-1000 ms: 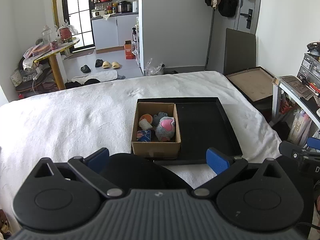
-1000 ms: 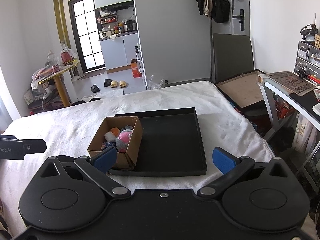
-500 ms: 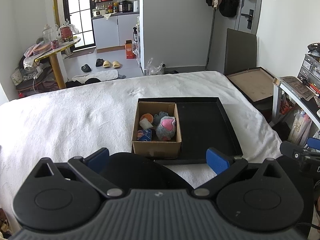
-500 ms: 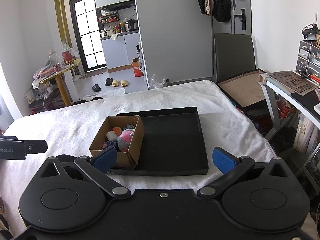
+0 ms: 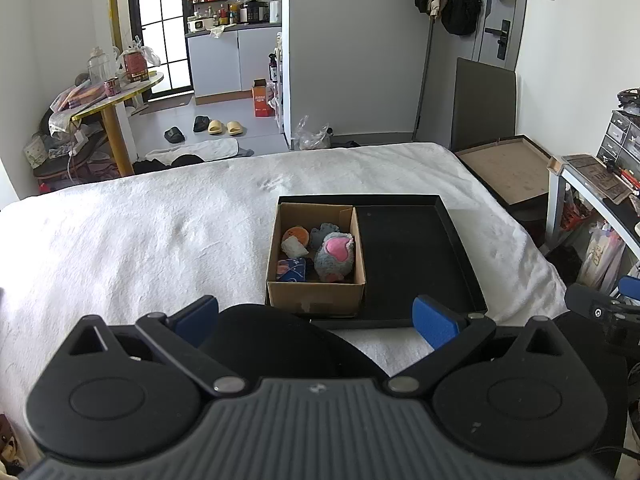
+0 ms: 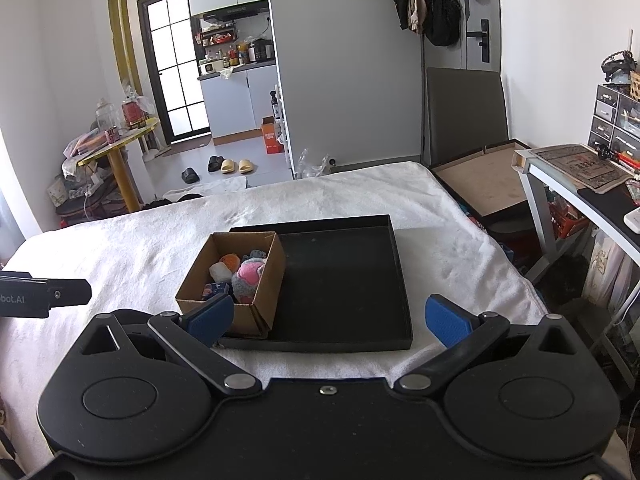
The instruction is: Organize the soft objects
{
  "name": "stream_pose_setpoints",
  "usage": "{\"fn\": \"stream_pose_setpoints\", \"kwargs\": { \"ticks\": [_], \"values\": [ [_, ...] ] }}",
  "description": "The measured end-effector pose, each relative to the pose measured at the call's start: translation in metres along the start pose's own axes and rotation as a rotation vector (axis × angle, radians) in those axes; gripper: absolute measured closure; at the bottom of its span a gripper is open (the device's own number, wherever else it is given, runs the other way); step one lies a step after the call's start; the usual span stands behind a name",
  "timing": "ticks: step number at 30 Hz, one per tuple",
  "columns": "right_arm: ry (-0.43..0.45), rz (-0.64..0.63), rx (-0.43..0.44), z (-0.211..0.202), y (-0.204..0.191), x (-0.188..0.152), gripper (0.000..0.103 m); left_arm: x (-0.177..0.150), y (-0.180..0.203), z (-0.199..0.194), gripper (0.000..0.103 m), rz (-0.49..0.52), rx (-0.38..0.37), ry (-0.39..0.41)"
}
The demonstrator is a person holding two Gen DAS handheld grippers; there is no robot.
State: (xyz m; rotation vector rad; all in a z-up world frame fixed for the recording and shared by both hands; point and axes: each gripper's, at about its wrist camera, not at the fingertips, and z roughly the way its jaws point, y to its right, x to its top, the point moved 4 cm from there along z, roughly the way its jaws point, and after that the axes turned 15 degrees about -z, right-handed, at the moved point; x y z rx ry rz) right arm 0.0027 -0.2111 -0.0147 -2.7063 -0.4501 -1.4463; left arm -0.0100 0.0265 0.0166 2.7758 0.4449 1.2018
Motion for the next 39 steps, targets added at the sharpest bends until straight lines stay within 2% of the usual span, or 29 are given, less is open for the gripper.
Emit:
{"fn": "stream_pose_setpoints", "kwargs": {
  "ticks": [30,39],
  "values": [
    [0.005,-0.002,0.003,-0.0003,-0.0028,0.002,0.0,-0.0002,-0.0001,-0.0002,0.001,-0.001,-0.005,-0.003],
    [-0.002,-0.004,0.005,0.0014,-0.0027,0.0023,0.0,-0.0032,0.0031,0.0075,0.001,0.025,-0.01,-0.015]
  ]
}}
